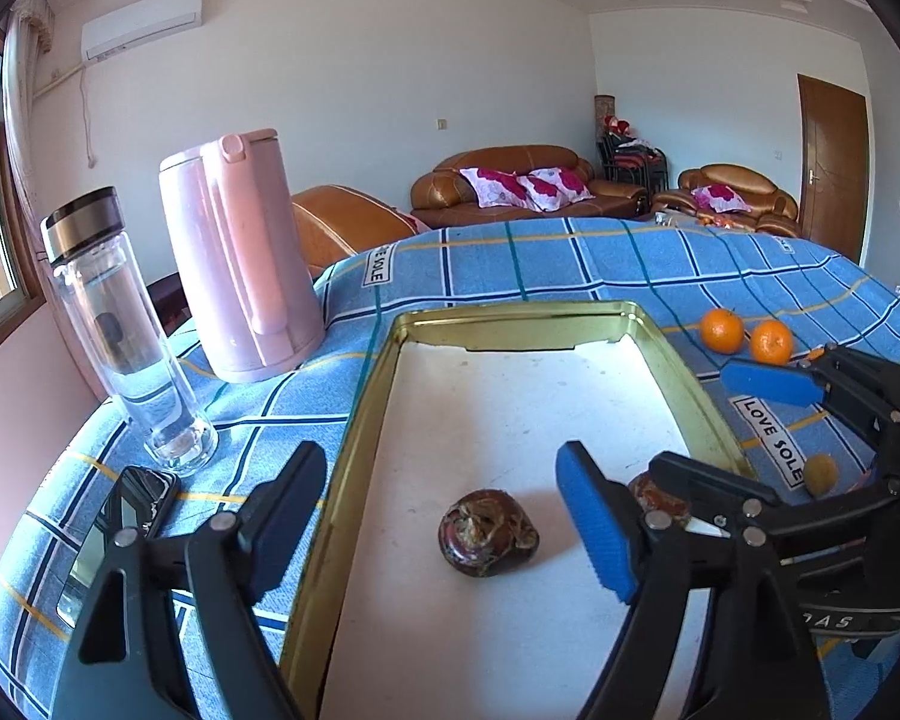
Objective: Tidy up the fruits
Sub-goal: 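Open the left tool over the tray while the right tool releases its fruit, then grasp an orange with the left tool while the right tool grasps the red onion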
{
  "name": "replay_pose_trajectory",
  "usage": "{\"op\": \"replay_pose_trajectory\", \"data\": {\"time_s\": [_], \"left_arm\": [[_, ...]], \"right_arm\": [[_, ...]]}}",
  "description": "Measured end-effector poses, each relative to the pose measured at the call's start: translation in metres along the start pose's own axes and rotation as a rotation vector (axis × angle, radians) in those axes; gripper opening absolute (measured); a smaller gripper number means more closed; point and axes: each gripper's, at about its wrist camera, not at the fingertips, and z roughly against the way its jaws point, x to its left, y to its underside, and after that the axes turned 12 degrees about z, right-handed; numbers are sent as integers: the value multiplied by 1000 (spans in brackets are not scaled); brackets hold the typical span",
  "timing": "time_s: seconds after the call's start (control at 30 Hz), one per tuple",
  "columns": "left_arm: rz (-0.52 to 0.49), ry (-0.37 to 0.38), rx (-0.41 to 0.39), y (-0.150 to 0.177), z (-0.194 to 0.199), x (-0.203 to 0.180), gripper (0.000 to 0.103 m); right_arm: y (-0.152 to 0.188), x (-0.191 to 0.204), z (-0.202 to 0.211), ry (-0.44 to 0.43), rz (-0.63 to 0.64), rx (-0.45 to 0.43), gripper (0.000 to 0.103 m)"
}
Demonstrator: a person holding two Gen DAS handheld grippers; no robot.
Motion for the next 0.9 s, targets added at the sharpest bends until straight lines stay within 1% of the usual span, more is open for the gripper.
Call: {"op": "replay_pose_trajectory", "data": {"time_s": [0.1,0.17,0.23,0.27,0.33,0.43,0.6,0.73,0.9], "left_arm": [[5,34,-29,1,11,-7,82],[7,48,-49,1,18,-14,86],[17,65,-71,2,26,-20,92],[21,78,-82,2,30,-24,94],[26,112,-98,4,37,-34,99],[9,167,-115,8,46,-56,101],[-60,251,-110,19,53,-103,101],[-92,308,-94,27,56,-134,101],[-133,349,-39,41,47,-168,101]], "right_arm": [[3,-4,15,12,-17,-26,72],[6,-8,26,29,-21,-38,72],[11,-13,40,48,-28,-57,73],[14,-16,47,59,-35,-63,75],[21,-23,61,91,-50,-73,77],[35,-33,79,152,-62,-71,78],[63,-53,110,248,-104,-73,78],[89,-72,126,329,-141,-40,79],[124,-98,144,437,-213,2,79]]}}
